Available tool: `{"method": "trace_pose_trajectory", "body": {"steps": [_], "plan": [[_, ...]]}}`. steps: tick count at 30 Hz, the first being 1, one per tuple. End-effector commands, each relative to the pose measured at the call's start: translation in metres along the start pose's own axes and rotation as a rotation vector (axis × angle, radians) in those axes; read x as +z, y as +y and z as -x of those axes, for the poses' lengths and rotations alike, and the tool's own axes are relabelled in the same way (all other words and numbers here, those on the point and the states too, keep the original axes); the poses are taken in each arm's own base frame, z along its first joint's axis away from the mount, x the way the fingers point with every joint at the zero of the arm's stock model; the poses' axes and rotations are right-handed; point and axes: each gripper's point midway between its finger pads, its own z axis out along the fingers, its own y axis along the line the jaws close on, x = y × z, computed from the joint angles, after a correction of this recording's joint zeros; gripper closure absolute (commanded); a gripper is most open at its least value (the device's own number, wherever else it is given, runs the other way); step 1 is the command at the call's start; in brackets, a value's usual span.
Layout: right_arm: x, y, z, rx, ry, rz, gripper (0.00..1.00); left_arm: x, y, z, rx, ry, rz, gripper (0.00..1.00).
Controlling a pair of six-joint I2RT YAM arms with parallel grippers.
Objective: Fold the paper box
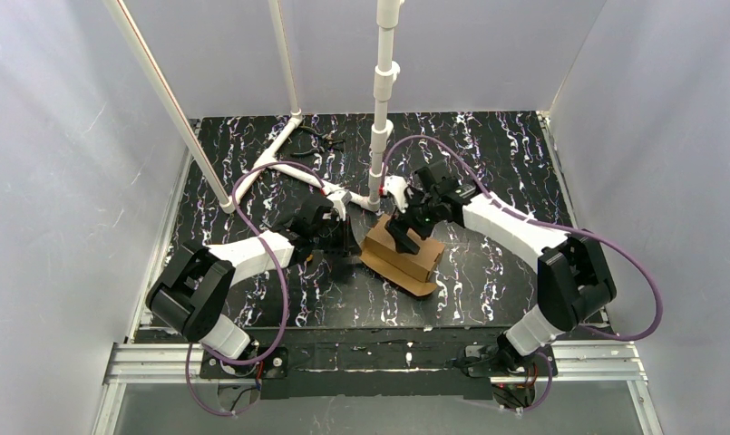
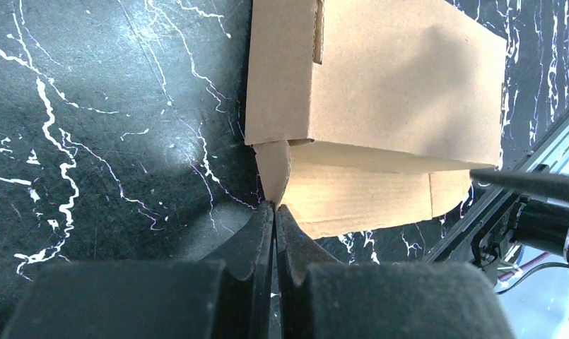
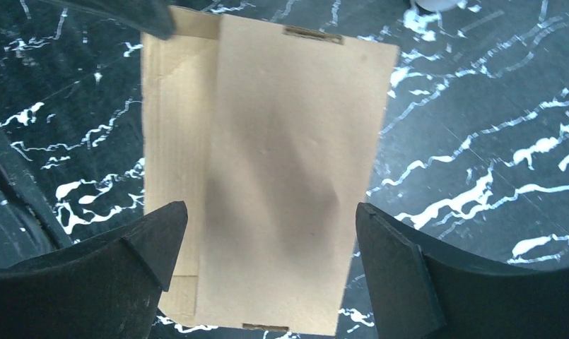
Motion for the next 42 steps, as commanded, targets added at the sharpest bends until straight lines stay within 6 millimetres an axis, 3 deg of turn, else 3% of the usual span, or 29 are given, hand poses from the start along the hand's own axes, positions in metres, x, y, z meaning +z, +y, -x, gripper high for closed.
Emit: {"method": "trace_pose_trajectory", "body": {"steps": [1,4,7,11,18,27,42], "plan": [[-0.01,-0.024,0.006,0.069,-0.065,-0.024,0.02,-0.006,-0.016,0.014,0.006,-0.031,-0.053,1.0],[-0.015,-0.047,0.012,0.193,-0.106,0.038,0.02,-0.007,-0.017,0.014,0.012,-0.031,-0.058,1.0],[-0.007,-0.057,0.012,0.283,-0.124,0.106,0.02,-0.008,-0.017,0.011,0.012,-0.025,-0.061,1.0],[0.015,-0.05,0.009,0.367,-0.116,0.211,0.02,-0.006,-0.017,0.008,0.012,-0.014,-0.067,1.0],[0.035,-0.046,0.004,0.433,-0.1,0.295,0.06,-0.004,-0.022,0.005,0.063,-0.004,-0.084,1.0],[0.049,-0.032,-0.012,0.487,-0.079,0.377,0.17,0.0,-0.027,-0.005,0.199,0.011,-0.099,1.0],[0.065,-0.04,-0.038,0.521,0.001,0.307,0.24,-0.003,-0.006,-0.031,0.252,0.023,-0.021,1.0]]}}
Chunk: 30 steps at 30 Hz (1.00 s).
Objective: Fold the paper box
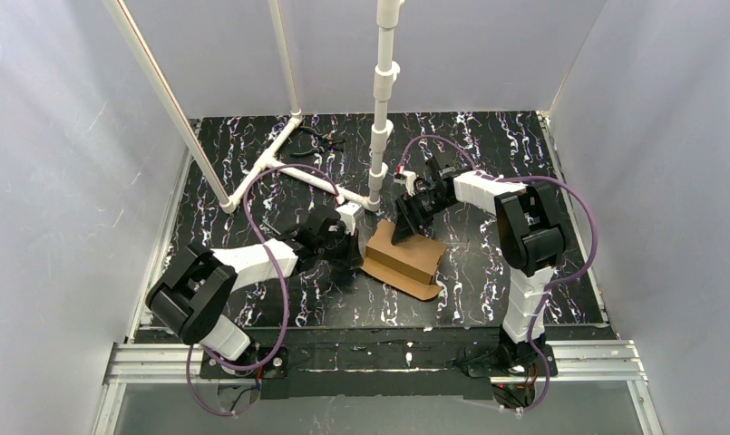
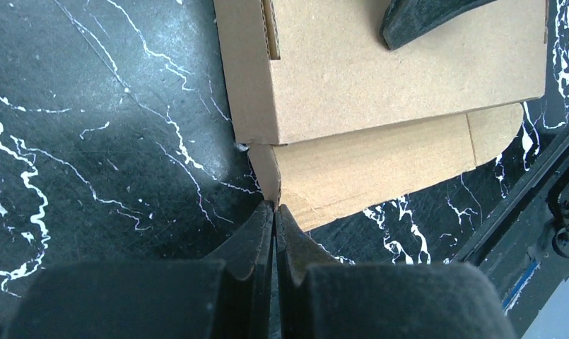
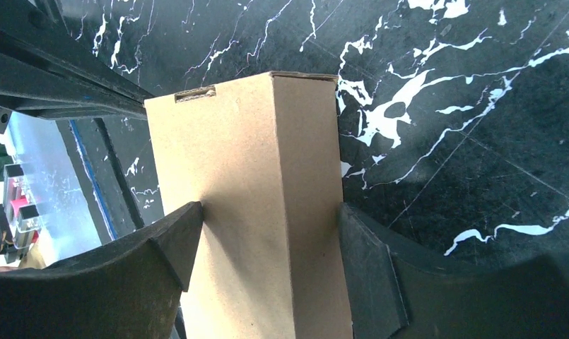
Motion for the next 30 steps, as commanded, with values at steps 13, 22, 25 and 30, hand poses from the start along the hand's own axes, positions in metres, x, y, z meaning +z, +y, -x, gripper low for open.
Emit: {"method": "trace_pose_trajectory", "body": {"steps": [13,22,25,30], "plan": [[0.012,-0.025,-0.021,0.042,0.058,-0.084,0.28,-0.006,0.003,-0.024,0.003,-0.043,-0.009,1.0],[0.013,-0.025,-0.023,0.047,0.062,-0.082,0.28,-0.006,-0.006,-0.013,0.079,-0.069,-0.031,1.0],[0.014,-0.025,-0.024,0.047,0.064,-0.079,0.28,-0.005,-0.01,-0.01,0.101,-0.072,-0.039,1.0],[0.014,-0.024,-0.025,0.048,0.066,-0.075,0.28,-0.002,-0.012,-0.004,0.122,-0.062,-0.04,1.0]]}}
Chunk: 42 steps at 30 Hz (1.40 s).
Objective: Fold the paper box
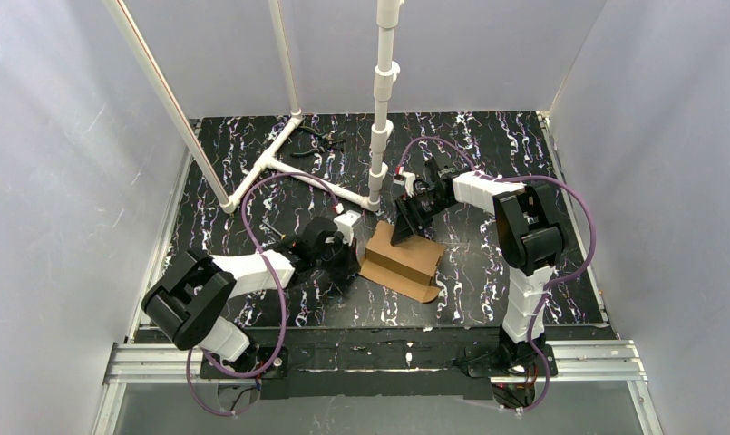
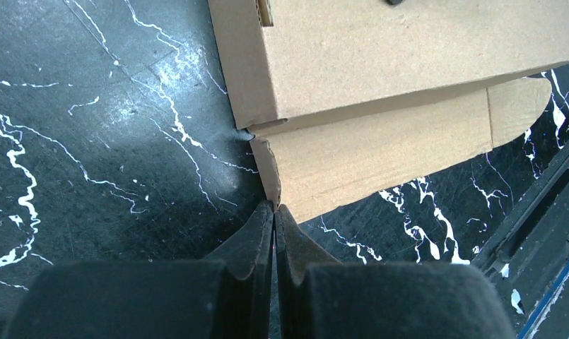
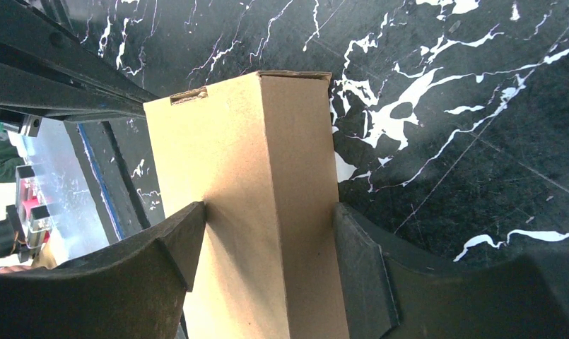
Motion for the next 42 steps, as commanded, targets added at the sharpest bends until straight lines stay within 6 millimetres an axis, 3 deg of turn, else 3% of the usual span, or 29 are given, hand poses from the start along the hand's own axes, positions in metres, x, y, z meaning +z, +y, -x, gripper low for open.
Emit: {"method": "trace_pose_trajectory", "body": {"steps": [1,14,23,36,42], "plan": [[0.01,-0.026,-0.021,0.025,0.057,-0.084,0.28,-0.002,-0.014,0.017,0.055,-0.012,-0.04,1.0],[0.012,-0.023,-0.023,0.013,0.068,-0.079,0.28,-0.001,-0.013,0.025,0.079,0.065,-0.011,1.0],[0.013,-0.021,-0.024,0.01,0.073,-0.078,0.28,-0.006,0.0,0.03,0.01,0.066,0.083,1.0],[0.016,-0.019,-0.025,-0.007,0.084,-0.077,0.28,-0.003,-0.017,0.046,0.04,0.089,-0.006,1.0],[0.018,-0.017,-0.026,-0.02,0.094,-0.077,0.28,0.0,-0.017,0.044,0.021,0.157,-0.009,1.0]]}}
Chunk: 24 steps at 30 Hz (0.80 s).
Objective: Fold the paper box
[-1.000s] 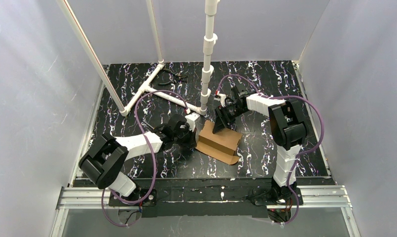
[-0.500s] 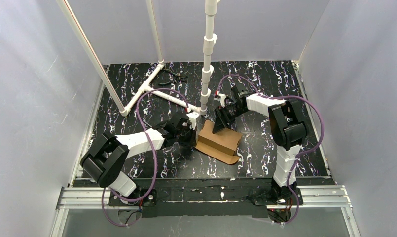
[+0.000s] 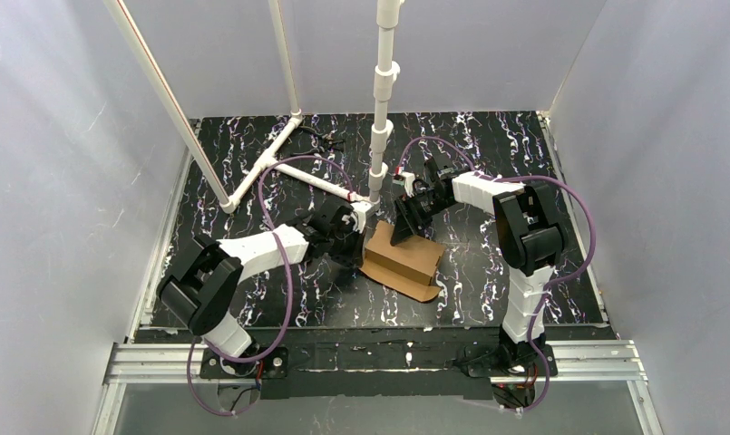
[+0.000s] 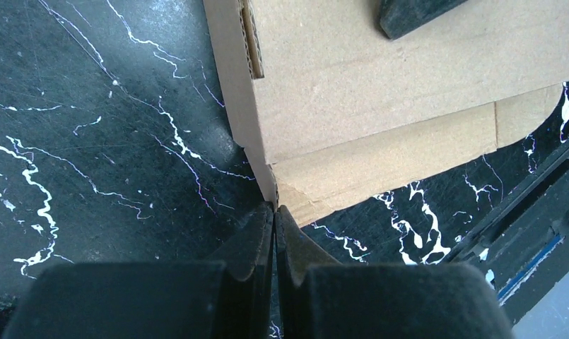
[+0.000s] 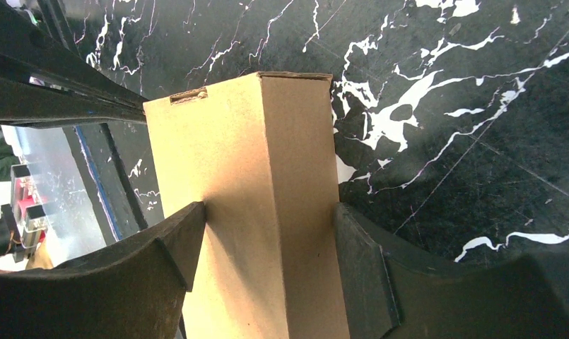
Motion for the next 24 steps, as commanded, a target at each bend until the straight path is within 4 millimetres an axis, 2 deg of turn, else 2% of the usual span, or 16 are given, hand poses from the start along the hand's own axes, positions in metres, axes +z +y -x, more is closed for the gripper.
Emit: {"method": "trace_pose_trajectory", "body": {"steps": [1,9,13,19,24], "plan": [[0.015,-0.017,-0.026,-0.011,0.09,-0.078,0.28,-0.003,-0.012,0.026,0.014,-0.026,-0.053,1.0],[0.018,-0.014,-0.026,-0.031,0.1,-0.079,0.28,-0.014,0.006,0.049,-0.144,-0.064,-0.009,1.0],[0.019,-0.013,-0.026,-0.038,0.102,-0.08,0.28,-0.016,0.013,0.053,-0.2,-0.074,0.008,1.0],[0.021,-0.011,-0.026,-0.055,0.112,-0.082,0.28,-0.012,0.001,0.063,-0.22,-0.078,-0.062,1.0],[0.022,-0.008,-0.025,-0.061,0.111,-0.078,0.28,-0.008,0.0,0.065,-0.26,-0.083,-0.07,1.0]]}}
